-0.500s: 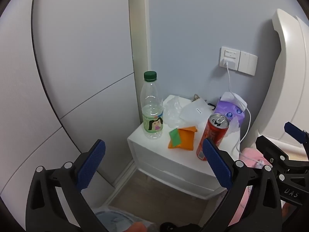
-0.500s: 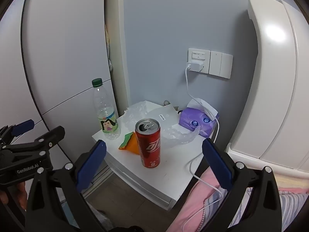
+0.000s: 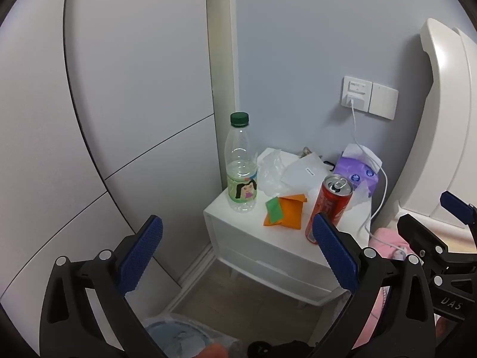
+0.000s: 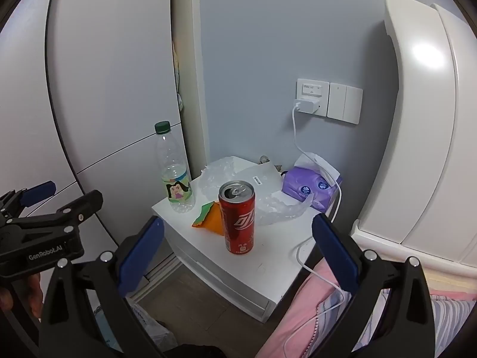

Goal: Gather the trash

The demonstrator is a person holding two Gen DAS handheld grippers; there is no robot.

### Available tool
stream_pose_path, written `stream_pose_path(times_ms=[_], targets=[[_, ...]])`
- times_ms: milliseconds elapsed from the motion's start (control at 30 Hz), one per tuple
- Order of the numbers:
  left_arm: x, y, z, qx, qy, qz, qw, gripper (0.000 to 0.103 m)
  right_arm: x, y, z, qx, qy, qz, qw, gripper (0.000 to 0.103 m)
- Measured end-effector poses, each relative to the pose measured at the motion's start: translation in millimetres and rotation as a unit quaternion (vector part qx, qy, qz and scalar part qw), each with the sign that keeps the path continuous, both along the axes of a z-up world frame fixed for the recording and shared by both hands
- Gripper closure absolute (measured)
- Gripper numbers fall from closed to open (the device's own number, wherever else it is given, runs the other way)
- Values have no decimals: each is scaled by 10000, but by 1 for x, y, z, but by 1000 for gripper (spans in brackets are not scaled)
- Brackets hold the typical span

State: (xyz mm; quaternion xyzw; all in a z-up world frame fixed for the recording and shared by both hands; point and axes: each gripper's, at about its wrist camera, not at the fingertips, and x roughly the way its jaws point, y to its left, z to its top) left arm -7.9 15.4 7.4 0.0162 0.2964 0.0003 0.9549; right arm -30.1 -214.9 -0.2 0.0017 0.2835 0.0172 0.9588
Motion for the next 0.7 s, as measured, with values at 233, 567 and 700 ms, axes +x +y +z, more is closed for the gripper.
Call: stream_pose_path(times_ms=[233,567,700], targets=[[-2,0,-2,-3,-25,16,10000,6,-2,-2,1,28,-23,13,10000,6],[0,-2,-2,25,-8,-23,10000,6,-3,-3,2,35,-14,-26,10000,6],[-3,-6,-1,56,-11,-20,10000,6,-4,-4,2,65,-43,-60,10000,6]])
